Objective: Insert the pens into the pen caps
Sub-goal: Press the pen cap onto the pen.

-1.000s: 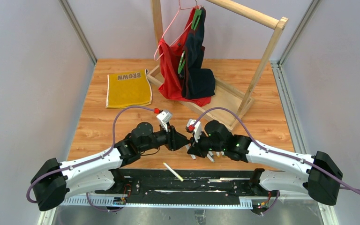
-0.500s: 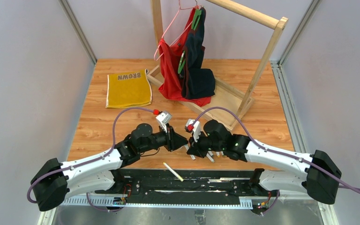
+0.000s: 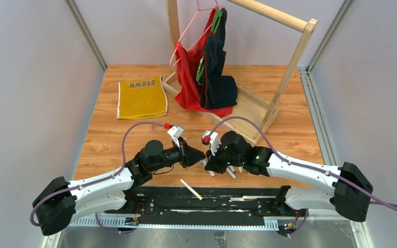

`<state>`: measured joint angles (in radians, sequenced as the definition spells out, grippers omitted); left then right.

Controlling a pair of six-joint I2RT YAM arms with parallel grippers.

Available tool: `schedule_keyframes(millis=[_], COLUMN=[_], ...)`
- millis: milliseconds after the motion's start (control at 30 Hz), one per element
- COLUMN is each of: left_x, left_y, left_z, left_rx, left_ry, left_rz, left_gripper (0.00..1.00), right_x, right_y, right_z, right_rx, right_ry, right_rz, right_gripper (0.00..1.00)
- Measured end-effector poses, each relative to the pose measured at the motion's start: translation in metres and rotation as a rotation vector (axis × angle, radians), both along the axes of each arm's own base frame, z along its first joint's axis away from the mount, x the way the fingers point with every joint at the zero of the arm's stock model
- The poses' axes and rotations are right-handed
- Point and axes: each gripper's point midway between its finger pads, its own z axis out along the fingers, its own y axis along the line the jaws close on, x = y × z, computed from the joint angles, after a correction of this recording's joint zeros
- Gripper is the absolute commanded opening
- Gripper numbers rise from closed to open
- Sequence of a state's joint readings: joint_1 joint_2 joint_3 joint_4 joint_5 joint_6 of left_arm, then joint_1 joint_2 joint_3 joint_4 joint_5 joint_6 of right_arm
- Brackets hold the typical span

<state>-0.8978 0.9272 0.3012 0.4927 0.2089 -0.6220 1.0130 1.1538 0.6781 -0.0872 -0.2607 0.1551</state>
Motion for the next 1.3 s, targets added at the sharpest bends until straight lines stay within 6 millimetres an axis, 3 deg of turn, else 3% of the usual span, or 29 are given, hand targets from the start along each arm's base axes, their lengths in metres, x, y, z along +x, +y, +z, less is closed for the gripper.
schedule_keyframes(millis=[733, 1300], left_x=[0.014, 0.016], left_y=[0.014, 0.023], left_z=[-0.034, -0.045], left_rx=[0.026, -0.006], left_ry=[0.138, 0.172], left_rz=[0.135, 0.193], left_gripper=[0.00, 0.00], right_x=[0.015, 0.021], right_y=[0.008, 0.015], right_z=[-0.028, -0.034], right_rx=[-0.184, -0.236], right_ry=[0.050, 0.042], right_rz=[-0.042, -0.050], right_gripper=[0.01, 0.00])
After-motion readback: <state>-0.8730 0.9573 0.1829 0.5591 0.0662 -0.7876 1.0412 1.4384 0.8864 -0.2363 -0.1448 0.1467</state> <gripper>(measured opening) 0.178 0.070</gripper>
